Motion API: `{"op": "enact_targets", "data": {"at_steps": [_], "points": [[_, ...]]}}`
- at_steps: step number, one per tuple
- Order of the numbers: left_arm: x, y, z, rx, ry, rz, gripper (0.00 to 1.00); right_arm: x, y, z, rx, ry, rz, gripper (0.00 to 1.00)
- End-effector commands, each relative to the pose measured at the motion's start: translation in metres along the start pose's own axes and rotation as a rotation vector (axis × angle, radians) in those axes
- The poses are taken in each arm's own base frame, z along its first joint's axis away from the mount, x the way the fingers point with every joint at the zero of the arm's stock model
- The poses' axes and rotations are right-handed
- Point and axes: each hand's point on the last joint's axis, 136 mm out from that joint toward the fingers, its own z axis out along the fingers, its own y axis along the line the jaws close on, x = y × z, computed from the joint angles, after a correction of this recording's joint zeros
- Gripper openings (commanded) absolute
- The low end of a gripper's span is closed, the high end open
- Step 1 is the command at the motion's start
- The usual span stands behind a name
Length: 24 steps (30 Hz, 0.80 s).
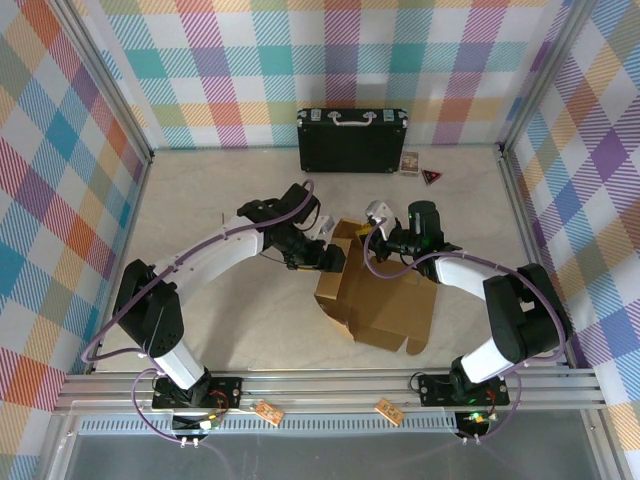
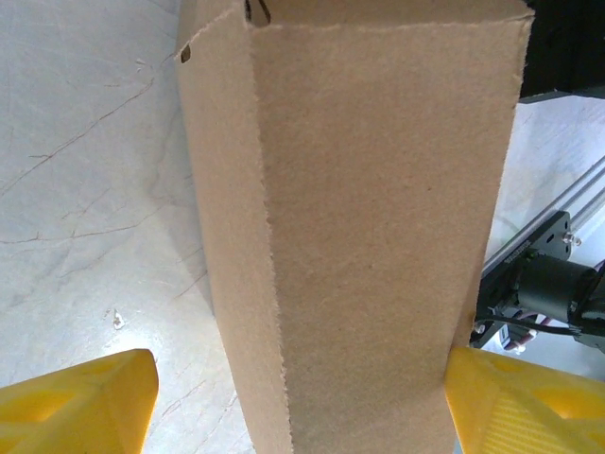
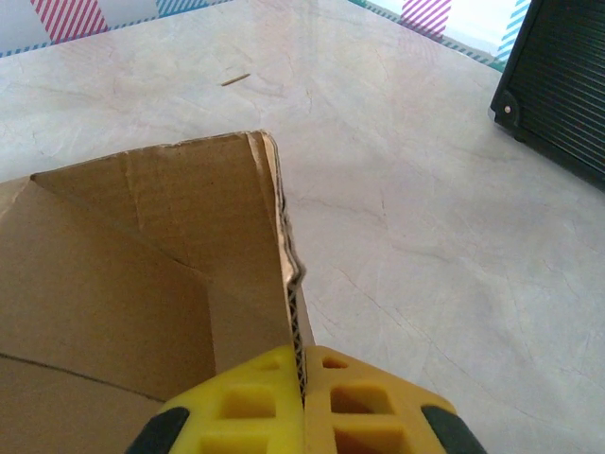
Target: Fold the paper box
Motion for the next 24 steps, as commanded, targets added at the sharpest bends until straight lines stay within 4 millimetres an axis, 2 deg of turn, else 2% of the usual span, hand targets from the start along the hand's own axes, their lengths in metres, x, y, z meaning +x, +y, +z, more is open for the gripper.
{"op": "enact_targets", "data": {"at_steps": [1, 11, 21, 24], "points": [[0.021, -0.002, -0.005, -0.033, 0.041, -0.007, 0.79, -0.010, 0.004, -0.003, -0.005, -0.028, -0.028, 0.00], [0.050, -0.004, -0.004, -0.084, 0.075, 0.044, 0.81, -0.010, 0.004, -0.003, -0.004, -0.027, -0.027, 0.00], [0.050, -0.001, -0.006, -0.112, 0.073, 0.045, 0.80, -0.010, 0.005, -0.004, -0.007, -0.026, -0.026, 0.00], [0.050, 0.007, -0.002, -0.158, 0.084, 0.041, 0.80, -0.010, 0.005, -0.004, -0.006, -0.025, -0.024, 0.00]]}}
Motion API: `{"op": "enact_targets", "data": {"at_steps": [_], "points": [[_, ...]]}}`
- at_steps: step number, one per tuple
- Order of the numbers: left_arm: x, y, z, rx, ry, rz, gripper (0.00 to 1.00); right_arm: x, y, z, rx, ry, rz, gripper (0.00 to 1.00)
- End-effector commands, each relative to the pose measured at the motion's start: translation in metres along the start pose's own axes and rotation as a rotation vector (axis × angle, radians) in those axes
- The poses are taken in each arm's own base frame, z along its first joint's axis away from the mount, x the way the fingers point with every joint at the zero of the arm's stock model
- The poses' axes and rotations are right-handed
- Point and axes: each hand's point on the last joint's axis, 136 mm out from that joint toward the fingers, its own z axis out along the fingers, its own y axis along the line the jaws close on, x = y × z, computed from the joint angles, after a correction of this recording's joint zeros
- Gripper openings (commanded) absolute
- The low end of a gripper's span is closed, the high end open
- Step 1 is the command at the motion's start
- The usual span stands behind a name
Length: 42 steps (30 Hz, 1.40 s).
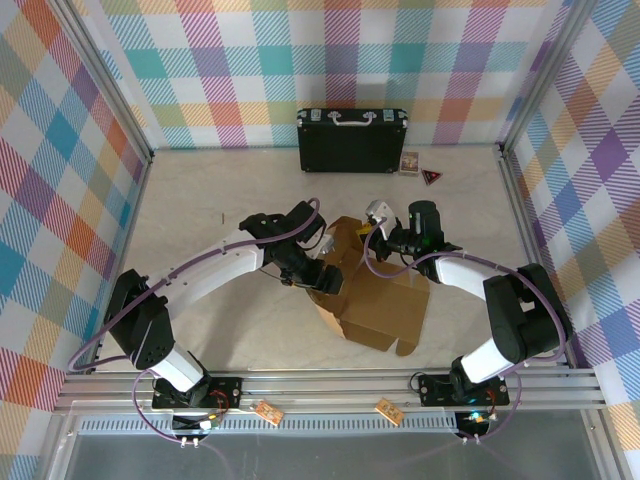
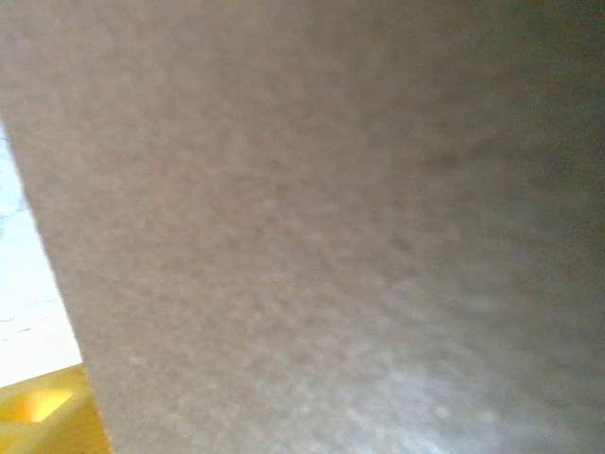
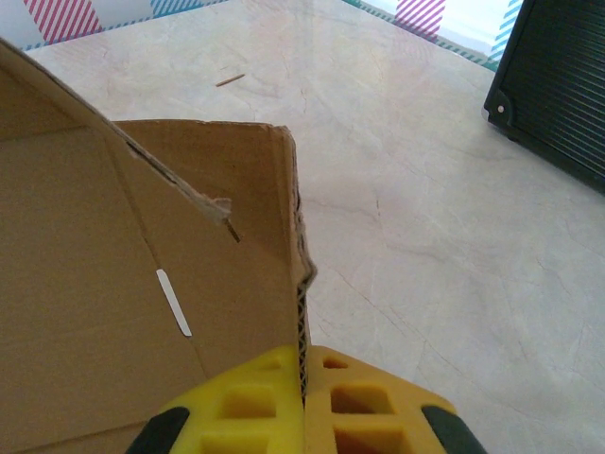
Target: Fold the paper box
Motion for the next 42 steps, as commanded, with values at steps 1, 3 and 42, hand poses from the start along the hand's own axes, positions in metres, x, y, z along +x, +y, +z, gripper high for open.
{"op": "enact_targets", "data": {"at_steps": [1, 3, 42], "points": [[0.007, 0.008, -0.001, -0.074, 0.026, -0.001, 0.79, -0.010, 0.007, -0.004, -0.014, -0.027, -0.025, 0.00], [0.010, 0.012, 0.003, -0.103, 0.038, 0.002, 0.79, -0.010, 0.007, -0.004, -0.013, -0.026, -0.026, 0.00], [0.012, 0.034, -0.023, -0.202, 0.036, 0.094, 0.84, -0.027, 0.002, 0.037, 0.068, -0.182, -0.062, 0.00]]}}
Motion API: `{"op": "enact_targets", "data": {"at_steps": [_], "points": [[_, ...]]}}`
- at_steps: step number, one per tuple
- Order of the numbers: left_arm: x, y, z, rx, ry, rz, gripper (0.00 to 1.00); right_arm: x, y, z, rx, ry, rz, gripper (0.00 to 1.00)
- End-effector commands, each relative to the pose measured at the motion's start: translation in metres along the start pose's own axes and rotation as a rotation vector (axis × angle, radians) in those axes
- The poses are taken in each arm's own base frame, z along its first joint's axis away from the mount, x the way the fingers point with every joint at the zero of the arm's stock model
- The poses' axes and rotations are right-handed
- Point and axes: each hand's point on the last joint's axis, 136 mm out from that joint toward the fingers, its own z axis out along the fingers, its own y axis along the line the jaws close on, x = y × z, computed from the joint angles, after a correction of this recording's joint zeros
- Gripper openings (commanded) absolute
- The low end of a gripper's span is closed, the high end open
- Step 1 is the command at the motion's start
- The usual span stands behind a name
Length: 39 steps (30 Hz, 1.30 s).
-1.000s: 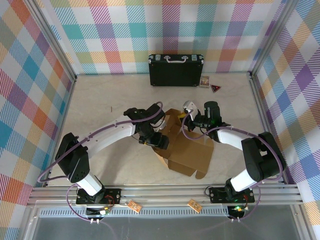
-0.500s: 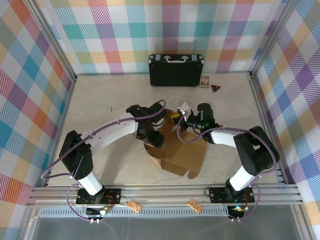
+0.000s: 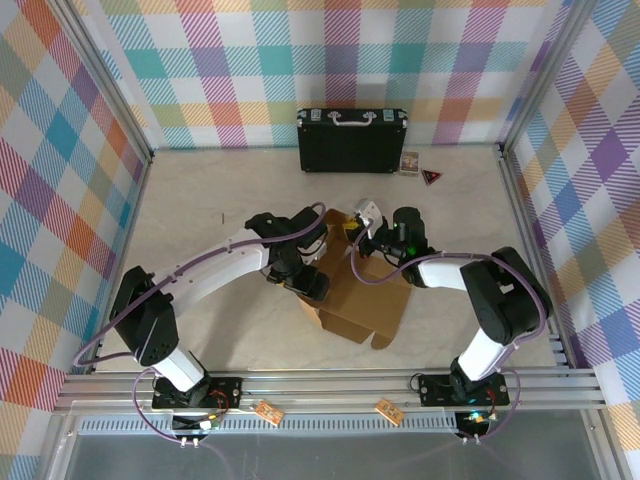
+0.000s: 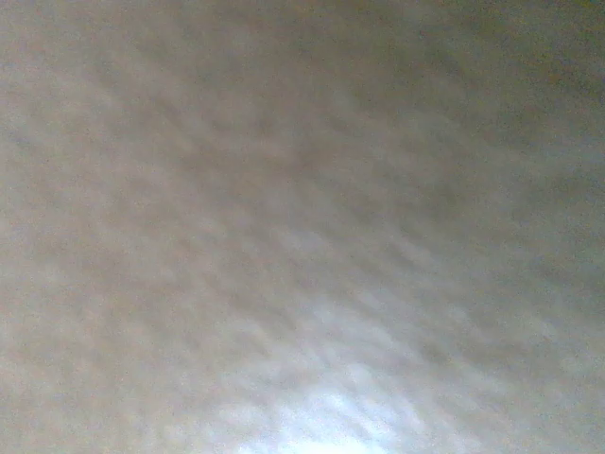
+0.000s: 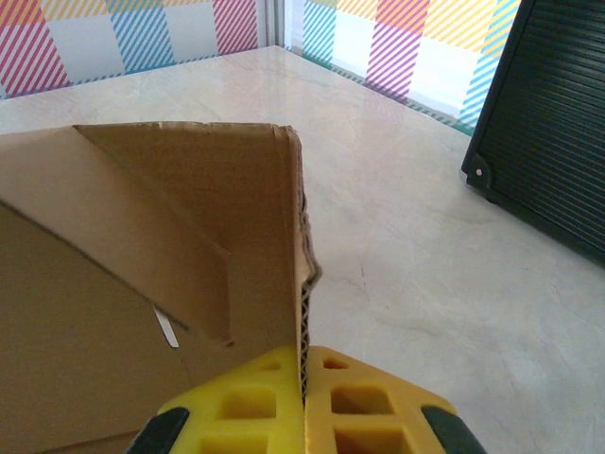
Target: Fold the paper box
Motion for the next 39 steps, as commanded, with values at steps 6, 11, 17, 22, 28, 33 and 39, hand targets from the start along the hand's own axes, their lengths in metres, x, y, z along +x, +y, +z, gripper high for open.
{"op": "enact_targets", "data": {"at_steps": [6, 11, 17, 22, 28, 33, 39], "points": [[-0.018, -0.005, -0.044, 0.142, -0.092, -0.012, 0.87, -0.005, 0.010, 0.005, -0.048, -0.046, -0.042, 0.00], [-0.019, -0.006, -0.048, 0.249, -0.061, -0.034, 0.87, -0.002, 0.013, 0.005, -0.059, -0.034, -0.051, 0.00], [-0.017, -0.010, -0.061, 0.333, -0.099, -0.051, 0.88, 0.002, 0.014, 0.007, -0.073, -0.027, -0.048, 0.00], [-0.018, -0.007, -0.069, 0.412, -0.133, -0.097, 0.82, 0.002, 0.014, 0.008, -0.074, -0.023, -0.046, 0.00], [-0.010, 0.000, -0.046, 0.393, -0.067, -0.124, 0.73, 0.003, 0.015, 0.008, -0.078, -0.018, -0.046, 0.00], [-0.007, 0.001, -0.042, 0.390, -0.066, -0.125, 0.69, 0.005, 0.016, 0.008, -0.081, -0.013, -0.043, 0.00], [-0.002, 0.002, -0.034, 0.389, -0.046, -0.129, 0.61, 0.006, 0.016, 0.008, -0.083, -0.010, -0.040, 0.00]]}}
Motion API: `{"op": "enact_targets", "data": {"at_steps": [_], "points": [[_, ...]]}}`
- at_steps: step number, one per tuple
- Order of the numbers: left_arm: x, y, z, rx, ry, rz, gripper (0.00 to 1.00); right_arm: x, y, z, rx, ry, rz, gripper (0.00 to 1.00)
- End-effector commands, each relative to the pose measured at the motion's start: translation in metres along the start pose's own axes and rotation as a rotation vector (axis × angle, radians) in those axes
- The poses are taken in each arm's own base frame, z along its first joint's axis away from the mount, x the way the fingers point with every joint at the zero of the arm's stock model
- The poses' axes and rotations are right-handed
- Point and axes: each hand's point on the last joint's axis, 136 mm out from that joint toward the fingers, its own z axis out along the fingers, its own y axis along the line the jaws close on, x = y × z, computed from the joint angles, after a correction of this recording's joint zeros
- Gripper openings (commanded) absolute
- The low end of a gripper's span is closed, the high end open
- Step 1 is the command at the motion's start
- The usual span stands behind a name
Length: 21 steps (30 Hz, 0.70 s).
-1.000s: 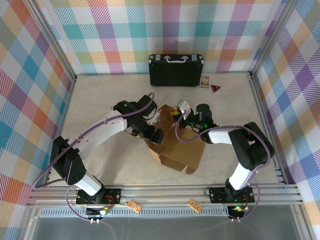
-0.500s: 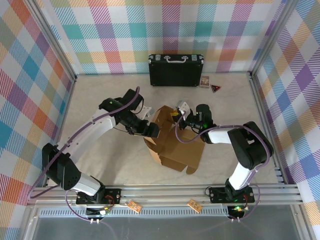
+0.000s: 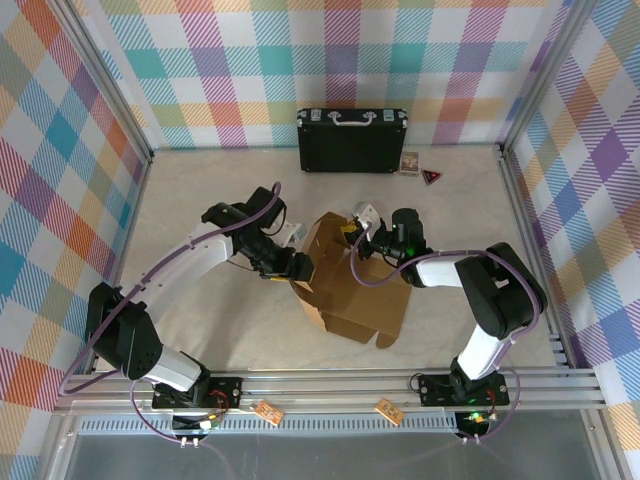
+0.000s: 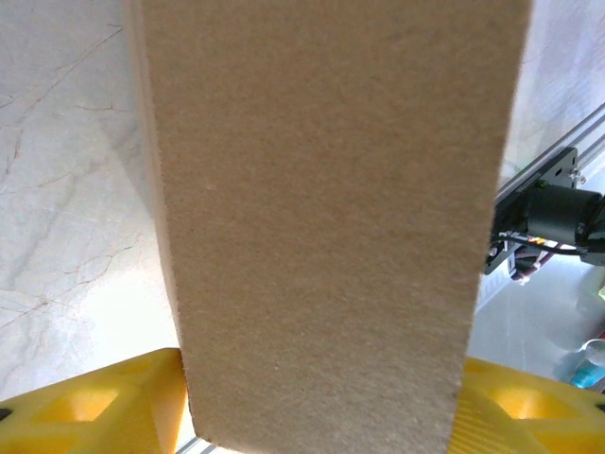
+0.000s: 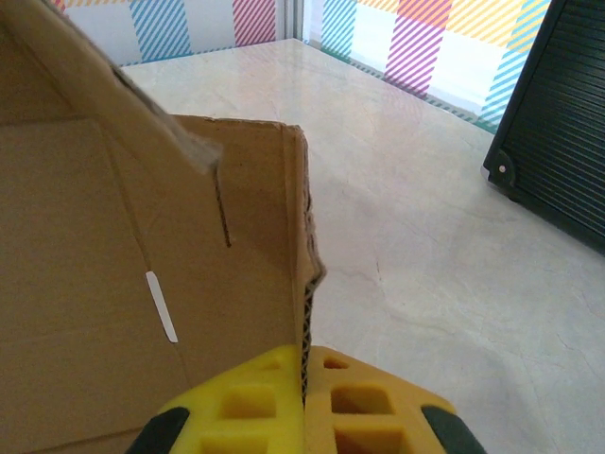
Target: Fold the paper box
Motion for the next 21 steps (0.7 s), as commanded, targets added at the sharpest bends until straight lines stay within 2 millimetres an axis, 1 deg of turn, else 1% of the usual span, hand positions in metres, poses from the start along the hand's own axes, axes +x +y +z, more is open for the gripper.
{"op": "enact_targets", "data": {"at_steps": [1, 3, 5, 8, 11, 13, 17, 21], "points": [[0.004, 0.002, 0.003, 0.007, 0.014, 0.000, 0.60, -0.003, 0.007, 0.003, -0.033, -0.014, -0.017, 0.00], [0.005, 0.004, 0.005, 0.002, 0.017, -0.002, 0.61, -0.002, 0.007, 0.003, -0.033, -0.010, -0.015, 0.00], [0.005, 0.003, 0.005, 0.007, 0.017, -0.002, 0.63, -0.003, 0.007, 0.004, -0.035, -0.011, -0.016, 0.00], [0.003, -0.005, 0.002, 0.044, 0.010, 0.009, 0.68, -0.002, 0.008, 0.004, -0.038, -0.008, -0.014, 0.00], [0.003, -0.016, -0.002, 0.095, 0.011, 0.034, 0.71, -0.002, 0.007, 0.004, -0.036, -0.008, -0.014, 0.00], [0.005, -0.018, -0.002, 0.112, 0.020, 0.044, 0.73, -0.002, 0.007, 0.004, -0.036, -0.008, -0.014, 0.00], [0.009, -0.012, 0.003, 0.091, 0.026, 0.042, 0.72, -0.001, 0.008, 0.004, -0.038, -0.007, -0.015, 0.00], [0.009, -0.007, 0.003, 0.063, 0.028, 0.044, 0.74, -0.003, 0.008, 0.004, -0.039, -0.011, -0.015, 0.00]]}}
